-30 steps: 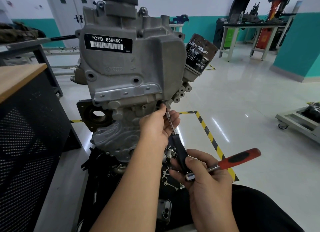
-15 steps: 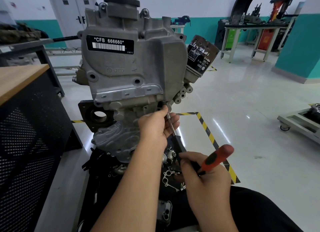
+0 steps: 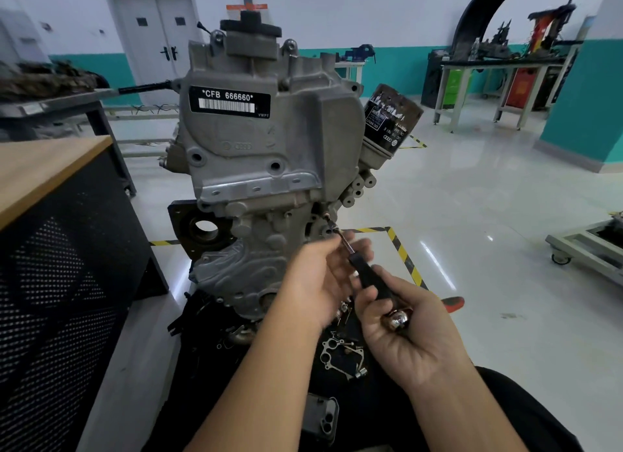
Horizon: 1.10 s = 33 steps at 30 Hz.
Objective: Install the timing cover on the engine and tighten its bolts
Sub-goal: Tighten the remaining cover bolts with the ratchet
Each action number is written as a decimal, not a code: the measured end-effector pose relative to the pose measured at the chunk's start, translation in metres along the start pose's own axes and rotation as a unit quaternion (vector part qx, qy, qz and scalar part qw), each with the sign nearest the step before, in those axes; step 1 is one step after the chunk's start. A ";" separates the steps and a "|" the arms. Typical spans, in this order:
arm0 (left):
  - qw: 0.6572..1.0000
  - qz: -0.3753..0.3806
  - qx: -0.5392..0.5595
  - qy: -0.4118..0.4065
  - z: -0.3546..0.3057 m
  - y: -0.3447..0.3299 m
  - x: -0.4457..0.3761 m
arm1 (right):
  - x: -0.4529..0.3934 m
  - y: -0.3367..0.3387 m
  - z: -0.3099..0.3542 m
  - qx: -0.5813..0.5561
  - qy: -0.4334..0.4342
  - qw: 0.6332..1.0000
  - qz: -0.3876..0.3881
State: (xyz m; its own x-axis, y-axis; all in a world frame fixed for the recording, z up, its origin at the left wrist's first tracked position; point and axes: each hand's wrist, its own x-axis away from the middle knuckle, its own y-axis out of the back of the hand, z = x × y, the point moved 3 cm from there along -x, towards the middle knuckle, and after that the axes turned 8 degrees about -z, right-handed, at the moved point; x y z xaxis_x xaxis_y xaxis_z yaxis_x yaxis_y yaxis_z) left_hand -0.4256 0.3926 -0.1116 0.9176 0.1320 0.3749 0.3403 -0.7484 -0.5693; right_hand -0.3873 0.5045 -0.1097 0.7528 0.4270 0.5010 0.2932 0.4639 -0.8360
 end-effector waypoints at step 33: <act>0.993 0.077 0.083 -0.046 0.037 0.017 0.038 | -0.014 0.005 -0.022 0.043 0.271 0.959 -0.077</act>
State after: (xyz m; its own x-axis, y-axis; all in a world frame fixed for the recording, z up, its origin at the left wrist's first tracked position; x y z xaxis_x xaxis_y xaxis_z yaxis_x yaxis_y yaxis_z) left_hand -0.3774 0.4089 -0.1342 0.9736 0.0895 0.2101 0.2171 -0.6484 -0.7297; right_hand -0.3836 0.4837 -0.1260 0.9070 -0.1061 0.4075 0.3929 0.5615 -0.7283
